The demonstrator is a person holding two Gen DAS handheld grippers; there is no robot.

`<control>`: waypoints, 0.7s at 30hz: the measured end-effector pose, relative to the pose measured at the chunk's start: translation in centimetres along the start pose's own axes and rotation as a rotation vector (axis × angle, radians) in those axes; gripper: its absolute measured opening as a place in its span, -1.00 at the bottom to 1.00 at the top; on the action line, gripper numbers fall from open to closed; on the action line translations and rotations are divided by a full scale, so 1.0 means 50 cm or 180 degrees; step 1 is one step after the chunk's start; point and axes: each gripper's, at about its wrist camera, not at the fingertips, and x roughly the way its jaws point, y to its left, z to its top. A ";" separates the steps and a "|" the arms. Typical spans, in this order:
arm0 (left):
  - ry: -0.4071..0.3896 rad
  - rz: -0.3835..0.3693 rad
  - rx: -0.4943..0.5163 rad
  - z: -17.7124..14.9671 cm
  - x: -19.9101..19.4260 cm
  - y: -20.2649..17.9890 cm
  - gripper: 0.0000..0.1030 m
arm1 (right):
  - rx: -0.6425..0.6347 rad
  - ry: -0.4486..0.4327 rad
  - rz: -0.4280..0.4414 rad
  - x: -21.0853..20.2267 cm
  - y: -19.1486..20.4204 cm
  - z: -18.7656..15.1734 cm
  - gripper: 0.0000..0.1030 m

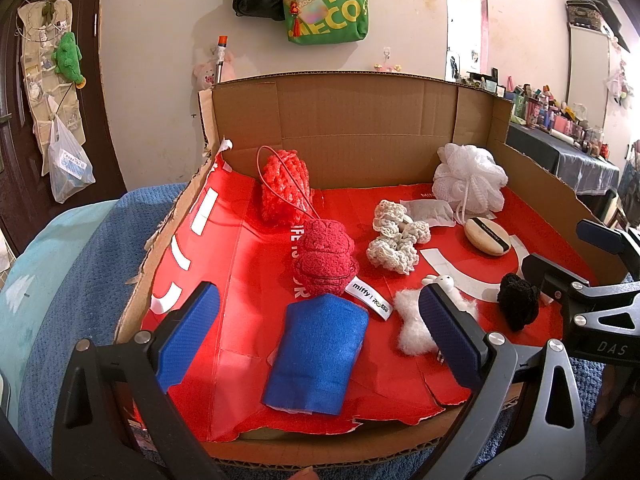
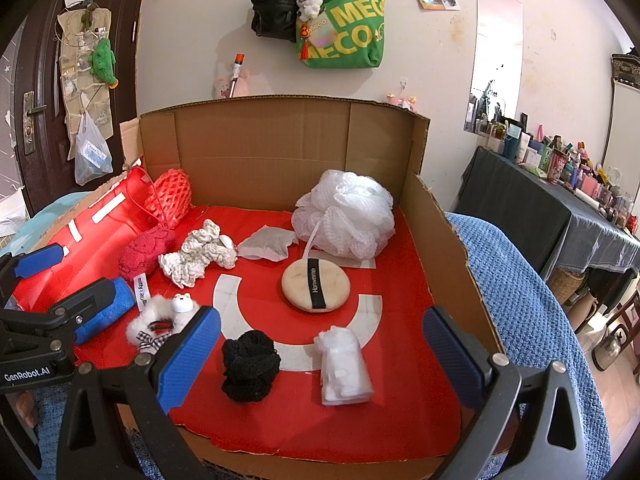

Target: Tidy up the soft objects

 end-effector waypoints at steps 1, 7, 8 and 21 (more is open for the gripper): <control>0.0001 0.0001 0.0000 0.000 0.000 0.001 0.97 | -0.0001 0.0000 0.0000 0.000 0.000 0.000 1.00; 0.0001 0.0001 0.0001 0.000 0.000 0.001 0.97 | -0.0001 0.0002 -0.0005 0.001 0.001 0.000 1.00; 0.0001 0.0001 0.0001 0.000 0.000 0.000 0.97 | -0.0001 0.0003 -0.0006 0.001 0.001 0.000 1.00; -0.0036 -0.0021 -0.0064 -0.004 -0.018 0.005 0.98 | 0.0094 -0.0112 0.0012 -0.018 -0.014 -0.001 1.00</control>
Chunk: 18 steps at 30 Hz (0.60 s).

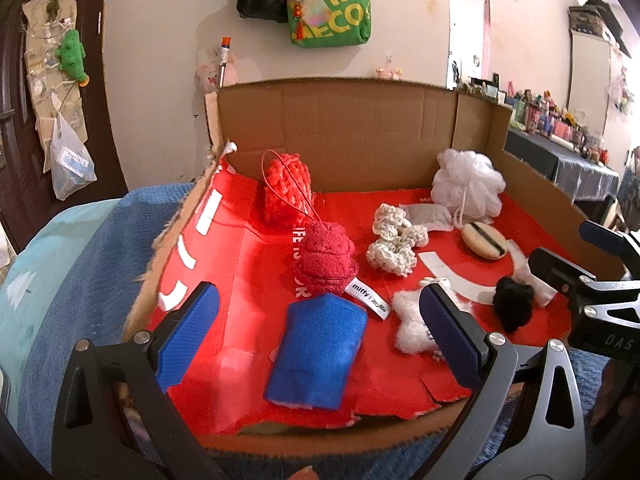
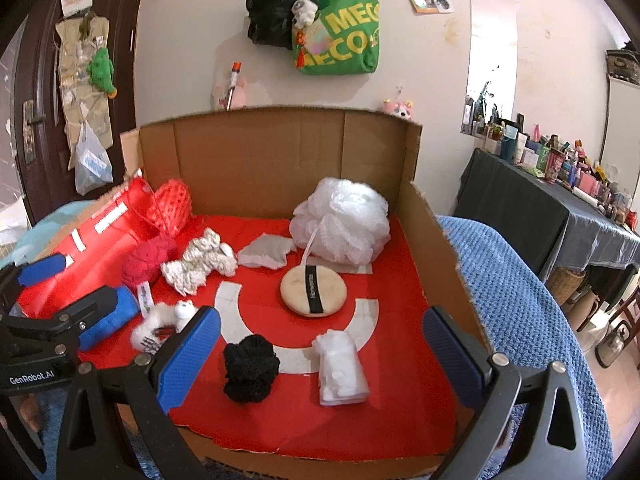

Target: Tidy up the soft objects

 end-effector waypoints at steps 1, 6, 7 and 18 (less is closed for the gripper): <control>-0.0014 -0.0018 -0.0002 0.001 -0.015 -0.001 0.98 | 0.0015 -0.0017 0.0000 -0.008 -0.001 0.003 1.00; -0.0086 0.0010 -0.0028 -0.005 -0.086 -0.007 0.98 | 0.0090 -0.0067 0.0164 -0.076 -0.001 0.007 1.00; -0.0062 0.0005 -0.0036 -0.009 -0.097 -0.008 0.98 | 0.0102 -0.0059 0.0192 -0.085 0.003 0.008 1.00; 0.0429 -0.0080 -0.0099 -0.102 -0.160 -0.022 0.98 | 0.0100 0.0213 0.0221 -0.194 0.007 -0.071 1.00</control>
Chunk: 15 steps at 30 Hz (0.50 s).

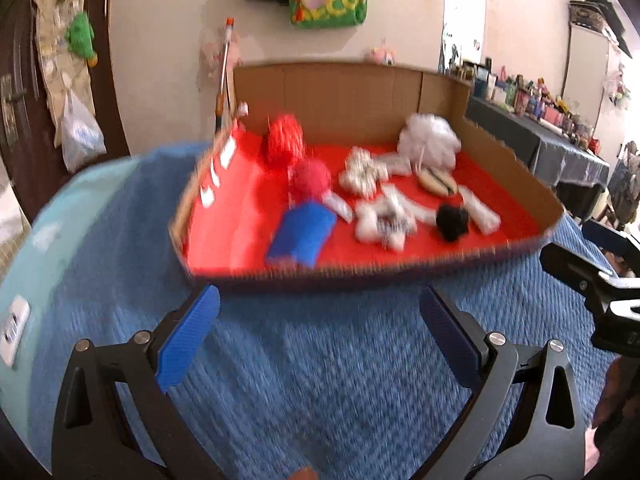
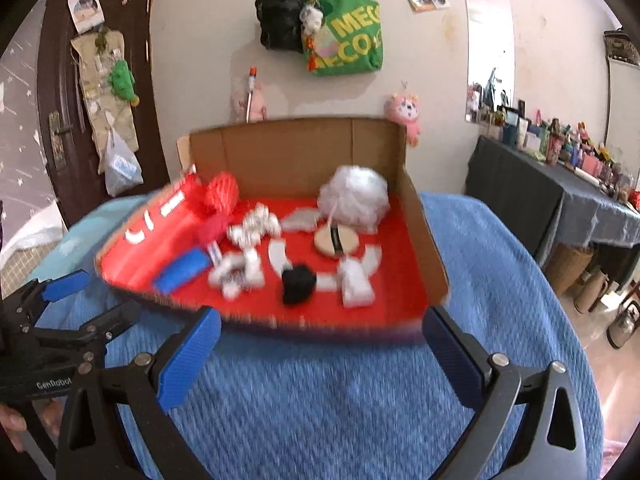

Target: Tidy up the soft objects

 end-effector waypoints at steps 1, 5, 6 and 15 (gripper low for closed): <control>0.0080 -0.0046 -0.0041 -0.010 0.005 0.002 0.98 | 0.0011 0.0053 -0.0001 0.000 0.000 -0.008 1.00; 0.0256 0.0017 -0.0058 -0.045 0.023 0.001 0.98 | 0.0005 0.0284 -0.0021 0.012 0.004 -0.047 1.00; 0.0274 0.0060 -0.0016 -0.051 0.025 -0.003 0.98 | 0.0009 0.0358 -0.0029 0.019 0.003 -0.058 1.00; 0.0512 0.0233 0.0083 -0.068 0.065 -0.018 0.98 | -0.0037 0.0723 -0.0354 0.072 -0.001 -0.097 1.00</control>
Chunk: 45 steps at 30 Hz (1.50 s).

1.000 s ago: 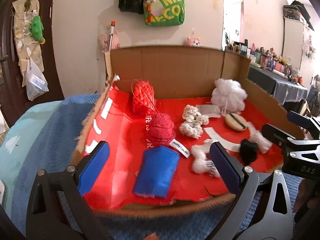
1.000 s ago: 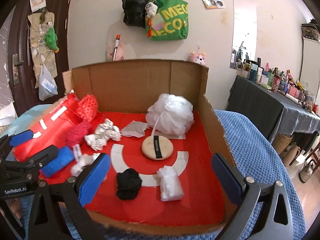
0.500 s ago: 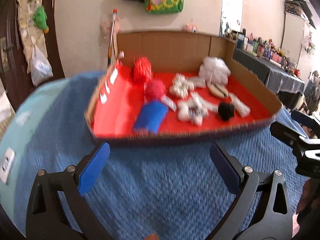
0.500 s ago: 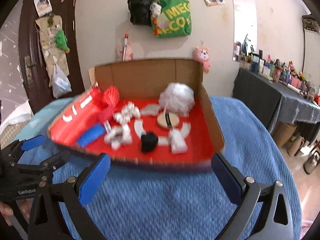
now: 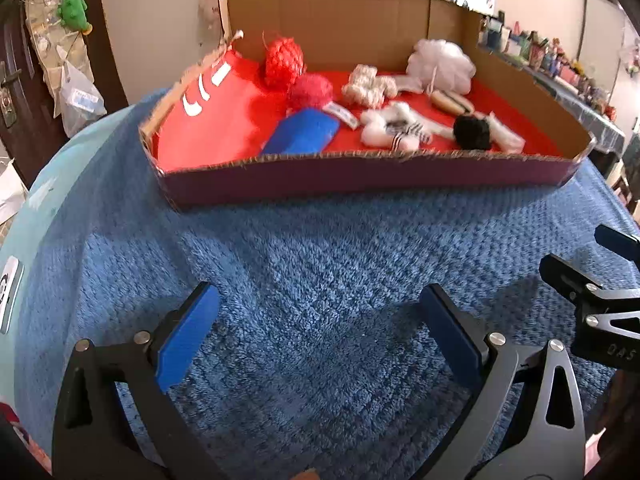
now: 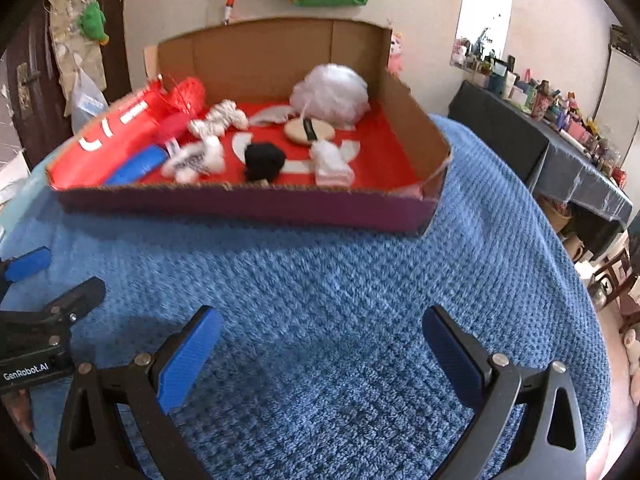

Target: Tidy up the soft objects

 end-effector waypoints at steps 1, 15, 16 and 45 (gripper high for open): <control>0.0041 0.0015 -0.0010 0.000 0.006 0.000 0.98 | 0.0029 0.0035 0.0033 0.005 -0.003 -0.001 1.00; 0.0070 0.0025 -0.0039 0.000 0.015 -0.001 1.00 | 0.0105 0.0189 -0.0032 0.028 0.000 -0.005 1.00; 0.0073 0.0024 -0.0040 0.001 0.016 -0.001 1.00 | 0.0116 0.0192 -0.0020 0.028 -0.002 -0.005 1.00; 0.0069 0.0007 -0.0045 0.001 0.017 0.000 1.00 | 0.0132 0.0194 -0.0005 0.028 -0.005 -0.005 1.00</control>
